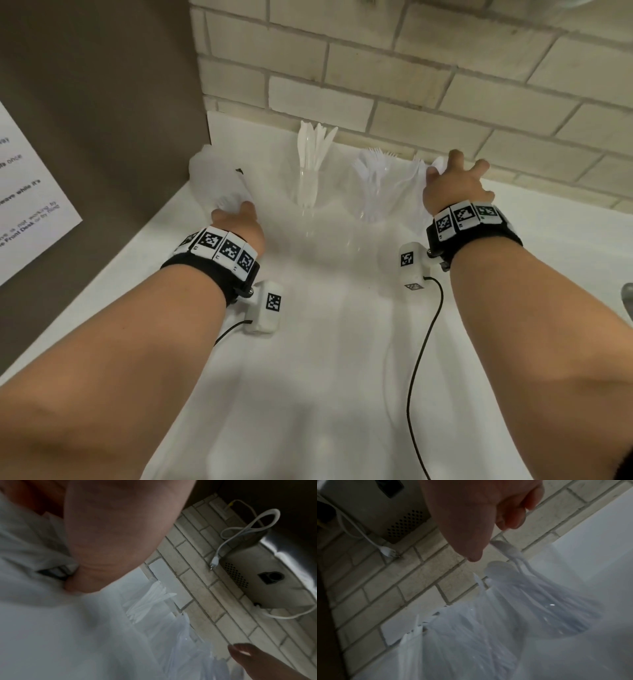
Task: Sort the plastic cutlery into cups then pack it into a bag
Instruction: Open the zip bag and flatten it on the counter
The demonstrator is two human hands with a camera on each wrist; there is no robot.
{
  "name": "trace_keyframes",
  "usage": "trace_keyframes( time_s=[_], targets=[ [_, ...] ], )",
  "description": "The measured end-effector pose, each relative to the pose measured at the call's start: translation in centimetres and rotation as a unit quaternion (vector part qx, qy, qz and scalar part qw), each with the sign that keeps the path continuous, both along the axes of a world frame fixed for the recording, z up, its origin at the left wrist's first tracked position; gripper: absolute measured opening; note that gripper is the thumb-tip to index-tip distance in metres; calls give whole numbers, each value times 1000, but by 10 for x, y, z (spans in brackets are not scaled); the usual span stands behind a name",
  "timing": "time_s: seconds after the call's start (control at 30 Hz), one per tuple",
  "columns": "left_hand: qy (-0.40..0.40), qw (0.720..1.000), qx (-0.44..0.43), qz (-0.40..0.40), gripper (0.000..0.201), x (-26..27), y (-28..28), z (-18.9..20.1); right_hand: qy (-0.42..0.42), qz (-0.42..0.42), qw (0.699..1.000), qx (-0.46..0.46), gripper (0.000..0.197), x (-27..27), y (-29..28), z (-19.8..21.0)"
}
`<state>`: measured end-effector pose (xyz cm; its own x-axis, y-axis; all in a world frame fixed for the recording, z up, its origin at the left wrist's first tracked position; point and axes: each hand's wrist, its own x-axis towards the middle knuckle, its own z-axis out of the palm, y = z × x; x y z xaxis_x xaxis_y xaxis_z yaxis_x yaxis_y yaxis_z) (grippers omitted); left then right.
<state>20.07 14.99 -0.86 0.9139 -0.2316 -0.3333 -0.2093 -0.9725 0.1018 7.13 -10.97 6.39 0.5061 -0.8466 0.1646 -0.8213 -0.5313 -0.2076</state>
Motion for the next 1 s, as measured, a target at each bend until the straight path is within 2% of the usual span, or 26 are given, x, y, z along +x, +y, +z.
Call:
trace_keyframes(
  time_s=[0.07, 0.13, 0.2, 0.23, 0.3, 0.4, 0.47, 0.53, 0.6, 0.67, 0.73, 0.77, 0.87, 0.9, 0.93, 1.0],
  targets=[
    [6, 999, 23, -43, 62, -10, -4, 4, -88, 13, 994, -55, 43, 3, 9, 3],
    [10, 995, 14, -98, 53, -22, -5, 6, -189, 71, 974, -104, 39, 5, 22, 4],
    [34, 989, -17, -145, 50, -34, -3, 9, -241, 163, 952, -94, 28, 7, 43, 1],
    [50, 983, -35, -171, 48, -40, -1, 12, -244, 220, 943, -56, 24, 7, 54, -3],
    [80, 972, -62, -212, 38, -53, 5, 21, -159, 321, 933, 38, 24, 3, 74, -11],
    [130, 956, -134, -226, 32, -72, 17, 48, 37, 403, 899, 165, 60, -4, 96, -31],
    [171, 938, -200, -224, 33, -77, 25, 63, 79, 427, 887, 156, 77, -7, 106, -43],
    [203, 912, -265, -238, 30, -78, 34, 79, 34, 417, 898, 138, 69, -11, 110, -49],
    [253, 876, -339, -230, 28, -76, 41, 92, -10, 400, 909, 113, 42, -16, 108, -47],
    [297, 847, -395, -196, 24, -68, 50, 96, -1, 390, 917, 86, 16, -22, 103, -38],
    [282, 847, -425, -152, 20, -56, 57, 91, 11, 374, 923, 88, 7, -29, 98, -24],
    [252, 859, -426, -131, 18, -51, 60, 87, 15, 368, 925, 91, 6, -31, 94, -19],
    [82, 924, -357, -112, 17, -39, 57, 69, 4, 363, 928, 85, 14, -32, 88, -18],
    [23, 935, -331, -125, 22, -41, 54, 65, -5, 363, 927, 91, 17, -31, 89, -20],
    [-14, 935, -322, -150, 28, -45, 48, 60, -8, 365, 926, 96, 19, -31, 92, -22],
    [-36, 927, -298, -225, 44, -55, 35, 52, -10, 374, 921, 105, 19, -30, 98, -29]
  ],
)
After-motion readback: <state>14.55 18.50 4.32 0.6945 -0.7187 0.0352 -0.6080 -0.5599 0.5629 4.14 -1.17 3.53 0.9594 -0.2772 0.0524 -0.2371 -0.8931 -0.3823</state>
